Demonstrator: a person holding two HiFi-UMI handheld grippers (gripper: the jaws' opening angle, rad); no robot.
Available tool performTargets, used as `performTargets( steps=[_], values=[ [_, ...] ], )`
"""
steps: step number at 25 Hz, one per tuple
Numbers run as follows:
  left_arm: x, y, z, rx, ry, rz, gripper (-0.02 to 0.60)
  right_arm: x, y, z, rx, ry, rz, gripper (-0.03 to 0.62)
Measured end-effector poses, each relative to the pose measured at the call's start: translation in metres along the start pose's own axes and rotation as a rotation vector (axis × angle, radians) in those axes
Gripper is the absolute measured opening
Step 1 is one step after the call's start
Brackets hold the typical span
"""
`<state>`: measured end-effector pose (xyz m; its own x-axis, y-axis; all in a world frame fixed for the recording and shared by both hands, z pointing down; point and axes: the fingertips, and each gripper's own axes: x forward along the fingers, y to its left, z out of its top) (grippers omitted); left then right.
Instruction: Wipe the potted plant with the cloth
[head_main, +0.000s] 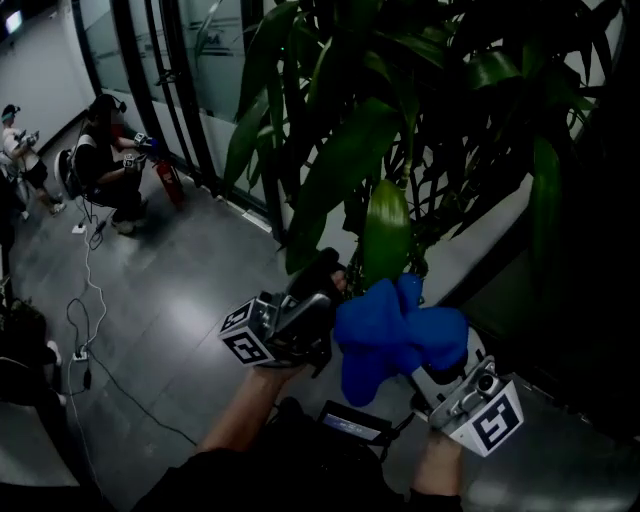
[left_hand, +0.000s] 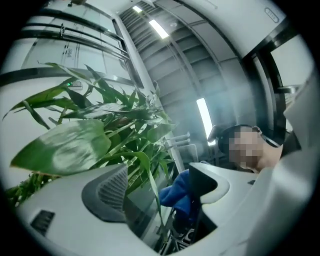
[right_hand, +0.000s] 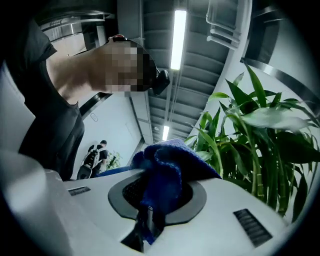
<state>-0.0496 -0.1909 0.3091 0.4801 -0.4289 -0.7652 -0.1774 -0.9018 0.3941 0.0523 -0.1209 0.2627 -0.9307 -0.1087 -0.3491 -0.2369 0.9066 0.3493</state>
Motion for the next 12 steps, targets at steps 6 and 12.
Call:
performTargets(
  steps=[6, 12],
  values=[
    [0.006, 0.021, 0.004, -0.086, 0.067, -0.071, 0.399, 0.028, -0.041, -0.008, -0.081, 0.056, -0.225, 0.072],
    [0.028, 0.022, 0.001, -0.162, 0.108, -0.146, 0.403, 0.037, -0.104, 0.027, -0.192, 0.087, -0.501, 0.072]
  ],
)
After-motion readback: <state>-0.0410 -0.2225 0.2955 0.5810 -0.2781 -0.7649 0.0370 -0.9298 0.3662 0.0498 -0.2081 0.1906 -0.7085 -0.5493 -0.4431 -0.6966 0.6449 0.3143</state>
